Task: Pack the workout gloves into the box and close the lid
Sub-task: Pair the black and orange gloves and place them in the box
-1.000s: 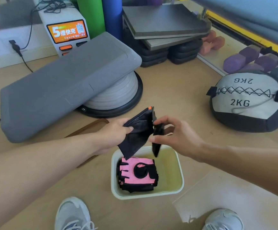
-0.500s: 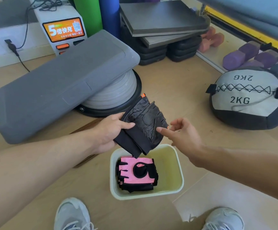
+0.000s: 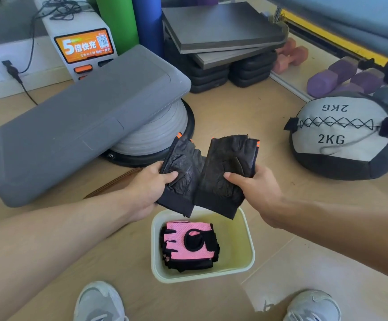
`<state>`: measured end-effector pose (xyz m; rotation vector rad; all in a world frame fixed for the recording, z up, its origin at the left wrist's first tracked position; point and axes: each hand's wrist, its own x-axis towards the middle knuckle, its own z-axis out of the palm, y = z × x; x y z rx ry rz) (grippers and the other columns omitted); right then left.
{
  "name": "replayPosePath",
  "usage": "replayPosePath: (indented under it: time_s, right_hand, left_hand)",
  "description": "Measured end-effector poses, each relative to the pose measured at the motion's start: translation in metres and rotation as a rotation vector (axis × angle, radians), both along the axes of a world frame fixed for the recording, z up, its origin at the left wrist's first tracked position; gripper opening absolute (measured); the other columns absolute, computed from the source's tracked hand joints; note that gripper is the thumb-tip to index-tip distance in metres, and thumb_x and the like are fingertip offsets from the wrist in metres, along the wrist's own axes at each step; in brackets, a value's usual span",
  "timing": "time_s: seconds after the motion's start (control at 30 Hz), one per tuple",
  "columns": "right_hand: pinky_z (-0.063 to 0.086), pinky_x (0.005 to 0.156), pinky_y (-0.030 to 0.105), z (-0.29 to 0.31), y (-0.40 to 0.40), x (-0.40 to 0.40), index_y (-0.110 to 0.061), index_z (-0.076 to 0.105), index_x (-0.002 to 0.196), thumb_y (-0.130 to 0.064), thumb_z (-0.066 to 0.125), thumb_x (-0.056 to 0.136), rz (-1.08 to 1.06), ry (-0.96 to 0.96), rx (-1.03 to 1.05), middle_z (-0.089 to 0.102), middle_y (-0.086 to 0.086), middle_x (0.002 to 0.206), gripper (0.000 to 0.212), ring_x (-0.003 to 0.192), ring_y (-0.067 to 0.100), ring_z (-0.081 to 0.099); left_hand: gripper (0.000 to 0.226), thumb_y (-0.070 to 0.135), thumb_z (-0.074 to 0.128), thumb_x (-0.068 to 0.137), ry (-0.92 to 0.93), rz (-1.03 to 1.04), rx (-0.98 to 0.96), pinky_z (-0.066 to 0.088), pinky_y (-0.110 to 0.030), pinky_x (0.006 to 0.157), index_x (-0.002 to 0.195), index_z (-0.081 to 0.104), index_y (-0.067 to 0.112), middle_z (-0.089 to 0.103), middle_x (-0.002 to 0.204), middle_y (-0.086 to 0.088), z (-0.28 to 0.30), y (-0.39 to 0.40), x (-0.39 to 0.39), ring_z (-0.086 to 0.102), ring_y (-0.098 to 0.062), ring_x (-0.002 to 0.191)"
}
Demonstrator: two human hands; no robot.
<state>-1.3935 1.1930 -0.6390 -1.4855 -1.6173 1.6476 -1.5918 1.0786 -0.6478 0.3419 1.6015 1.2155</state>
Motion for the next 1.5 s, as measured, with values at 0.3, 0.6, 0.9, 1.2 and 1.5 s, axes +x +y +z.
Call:
replayPosePath:
  time_s: [0.3,0.6,0.9,1.2,1.5]
  right_hand:
    - [0.065,0.068,0.039,0.022,-0.026,-0.018,-0.017,0.067,0.117,-0.015,0.068,0.094,0.139,0.057,-0.082,0.075,0.012,0.107,0.023,0.079,0.019,0.074]
    - [0.056,0.059,0.028,0.008,-0.031,-0.017,-0.013,0.064,0.123,-0.004,0.069,0.092,0.256,0.097,0.046,0.068,-0.002,0.087,0.032,0.065,0.015,0.064]
    - [0.056,0.072,0.032,0.007,0.004,-0.010,-0.016,0.067,0.099,-0.036,0.085,0.078,0.097,0.063,-0.124,0.069,-0.002,0.089,0.034,0.083,0.011,0.068]
    - [0.063,0.063,0.032,0.002,0.007,-0.009,-0.012,0.050,0.084,-0.001,0.068,0.092,-0.009,0.305,-0.324,0.071,0.017,0.093,0.023,0.076,0.023,0.072]
    - [0.058,0.090,0.042,-0.006,0.016,-0.002,-0.017,0.061,0.124,0.019,0.063,0.086,0.130,0.219,-0.378,0.071,0.017,0.116,0.053,0.100,0.026,0.070]
  left_hand:
    - [0.030,0.008,0.049,0.104,-0.046,-0.063,0.013,0.056,-0.040,0.092,0.124,0.068,0.018,0.076,0.118,-0.008,0.009,0.003,0.019,0.072,-0.025,0.104]
    - [0.046,0.041,0.053,0.099,-0.295,-0.055,-0.033,0.055,-0.046,0.096,0.122,0.071,0.005,0.074,0.118,-0.019,0.020,-0.003,0.017,0.072,-0.034,0.107]
    - [0.031,0.026,0.057,0.101,-0.190,-0.088,0.014,0.061,-0.037,0.086,0.121,0.070,0.006,0.077,0.113,-0.013,0.018,0.000,0.024,0.075,-0.027,0.101]
    - [0.047,0.043,0.060,0.095,-0.256,-0.223,-0.009,0.048,-0.044,0.106,0.126,0.069,0.008,0.074,0.123,-0.009,0.007,-0.002,0.020,0.069,-0.027,0.117]
    - [0.013,0.018,0.060,0.101,0.068,-0.334,-0.021,0.057,-0.025,0.070,0.101,0.071,0.013,0.080,0.091,0.000,-0.011,-0.004,0.014,0.074,-0.015,0.079]
